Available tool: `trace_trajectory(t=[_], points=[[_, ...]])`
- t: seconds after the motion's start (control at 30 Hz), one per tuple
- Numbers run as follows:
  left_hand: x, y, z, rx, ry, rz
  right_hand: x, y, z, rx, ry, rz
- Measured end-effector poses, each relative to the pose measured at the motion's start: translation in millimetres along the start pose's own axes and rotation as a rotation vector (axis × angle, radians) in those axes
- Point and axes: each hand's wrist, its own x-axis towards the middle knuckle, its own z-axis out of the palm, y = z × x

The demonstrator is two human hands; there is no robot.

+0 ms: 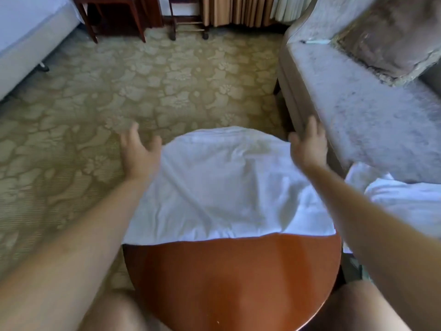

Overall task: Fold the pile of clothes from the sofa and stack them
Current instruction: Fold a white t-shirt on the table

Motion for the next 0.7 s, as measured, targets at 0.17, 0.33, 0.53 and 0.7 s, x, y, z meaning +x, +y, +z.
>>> trace_trajectory(t=[0.17, 0.33, 0.53, 0.7], points=[[-99, -33, 13, 0.476, -0.289, 0.041, -110, 30, 34, -0.368, -0.341, -0.100], [-138, -47, -3, 0.739, -0.490, 0.022, -147, 62, 29, -0.534, -0.421, -0.146], [-184, -45, -25, 0.739, -0.538, 0.052, -177, 84, 0, -0.567, -0.447, -0.166], [-213, -41, -41, 0.637, -0.393, 0.041, -198, 94, -18, -0.545, -0.504, -0.152]])
